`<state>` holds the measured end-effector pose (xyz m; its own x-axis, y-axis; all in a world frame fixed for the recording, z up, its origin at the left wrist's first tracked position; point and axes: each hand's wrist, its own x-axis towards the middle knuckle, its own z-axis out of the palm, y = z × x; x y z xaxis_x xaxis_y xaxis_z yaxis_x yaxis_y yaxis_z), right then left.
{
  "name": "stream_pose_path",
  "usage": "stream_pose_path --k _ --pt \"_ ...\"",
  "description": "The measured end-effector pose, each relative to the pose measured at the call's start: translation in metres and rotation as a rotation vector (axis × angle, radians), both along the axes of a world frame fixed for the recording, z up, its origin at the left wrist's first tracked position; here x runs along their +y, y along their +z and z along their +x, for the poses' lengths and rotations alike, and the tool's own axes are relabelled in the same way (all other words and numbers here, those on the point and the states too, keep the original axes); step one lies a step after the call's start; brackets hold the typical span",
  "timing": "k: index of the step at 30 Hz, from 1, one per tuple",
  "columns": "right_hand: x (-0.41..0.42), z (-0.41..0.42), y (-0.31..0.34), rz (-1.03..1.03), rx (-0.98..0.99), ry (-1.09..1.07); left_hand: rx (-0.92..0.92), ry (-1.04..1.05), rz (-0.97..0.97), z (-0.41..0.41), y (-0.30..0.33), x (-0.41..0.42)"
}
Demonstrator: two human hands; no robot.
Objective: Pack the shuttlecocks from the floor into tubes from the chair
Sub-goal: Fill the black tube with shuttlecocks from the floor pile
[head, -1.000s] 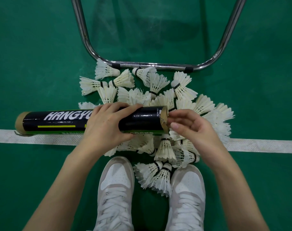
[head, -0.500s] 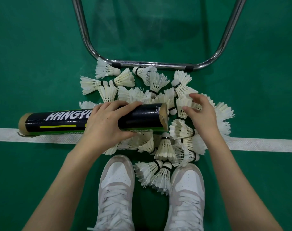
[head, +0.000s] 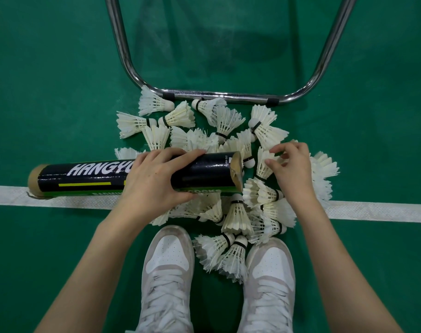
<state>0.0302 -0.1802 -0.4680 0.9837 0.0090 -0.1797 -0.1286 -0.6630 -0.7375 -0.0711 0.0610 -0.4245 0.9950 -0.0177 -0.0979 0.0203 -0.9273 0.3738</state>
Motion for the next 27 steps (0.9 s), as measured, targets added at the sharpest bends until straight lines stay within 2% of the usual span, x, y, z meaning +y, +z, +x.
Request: stream_pose_path --k 12,21,27 --pt "-0.008 -0.009 0.012 0.008 0.038 0.031 -0.009 0.000 0.009 -0.001 -0.001 0.000" --pt "-0.006 -0.024 0.048 0.261 -0.017 0.022 -0.002 0.014 0.015 0.000 -0.002 -0.002" --pt "0.001 -0.038 0.063 0.393 -0.067 -0.083 -0.001 0.019 0.016 -0.001 -0.001 -0.002"
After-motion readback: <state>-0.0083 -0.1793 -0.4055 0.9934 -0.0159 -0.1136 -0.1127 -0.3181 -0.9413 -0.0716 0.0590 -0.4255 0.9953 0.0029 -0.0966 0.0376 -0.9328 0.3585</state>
